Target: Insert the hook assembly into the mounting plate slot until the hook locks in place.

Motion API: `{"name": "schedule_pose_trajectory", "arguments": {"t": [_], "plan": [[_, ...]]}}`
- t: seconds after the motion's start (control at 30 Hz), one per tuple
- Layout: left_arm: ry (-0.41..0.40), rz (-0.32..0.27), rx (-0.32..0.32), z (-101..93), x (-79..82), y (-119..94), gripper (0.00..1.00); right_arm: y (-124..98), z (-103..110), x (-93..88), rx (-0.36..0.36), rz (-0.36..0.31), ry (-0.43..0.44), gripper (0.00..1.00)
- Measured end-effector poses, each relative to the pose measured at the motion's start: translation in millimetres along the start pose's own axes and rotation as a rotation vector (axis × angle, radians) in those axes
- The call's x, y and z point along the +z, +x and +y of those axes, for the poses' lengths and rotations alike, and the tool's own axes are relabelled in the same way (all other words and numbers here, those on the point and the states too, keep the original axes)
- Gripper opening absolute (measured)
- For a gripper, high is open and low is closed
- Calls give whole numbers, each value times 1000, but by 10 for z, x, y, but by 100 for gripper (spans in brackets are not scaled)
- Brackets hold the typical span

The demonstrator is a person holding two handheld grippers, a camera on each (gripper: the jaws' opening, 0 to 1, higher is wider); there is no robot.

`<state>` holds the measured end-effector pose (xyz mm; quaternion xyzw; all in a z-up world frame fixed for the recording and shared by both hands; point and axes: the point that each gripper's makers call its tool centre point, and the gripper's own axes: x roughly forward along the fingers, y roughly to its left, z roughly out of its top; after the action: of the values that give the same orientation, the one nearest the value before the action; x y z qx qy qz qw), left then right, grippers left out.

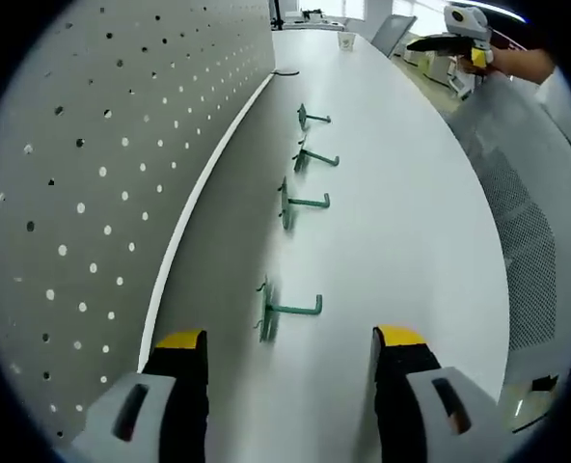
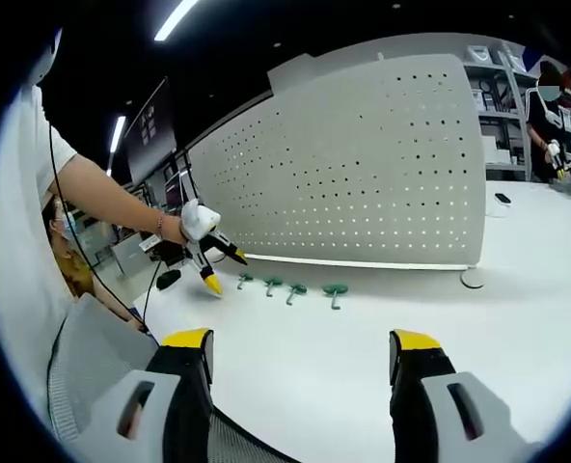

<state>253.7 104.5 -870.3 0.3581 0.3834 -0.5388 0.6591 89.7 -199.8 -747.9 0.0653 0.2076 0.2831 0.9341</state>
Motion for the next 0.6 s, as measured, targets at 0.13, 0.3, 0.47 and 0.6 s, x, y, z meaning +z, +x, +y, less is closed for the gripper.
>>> {"name": "schedule_pose_trajectory", "arguments": {"t": [0.13,0.3,0.47,0.6], "plan": [[42,28,-25,-31,-5,48,71,2,4,-7,-1,4,-5,72],[93,67,-63,-92,-25,106,70,-1,9,-7,-2,4,-5,72],[76,63,-68,-74,-2,121,70,-12,9,-17,-6,2,0,72],[62,64,-91,-109,-2,125,68,-14,7,-39,-8,2,4,72]]}}
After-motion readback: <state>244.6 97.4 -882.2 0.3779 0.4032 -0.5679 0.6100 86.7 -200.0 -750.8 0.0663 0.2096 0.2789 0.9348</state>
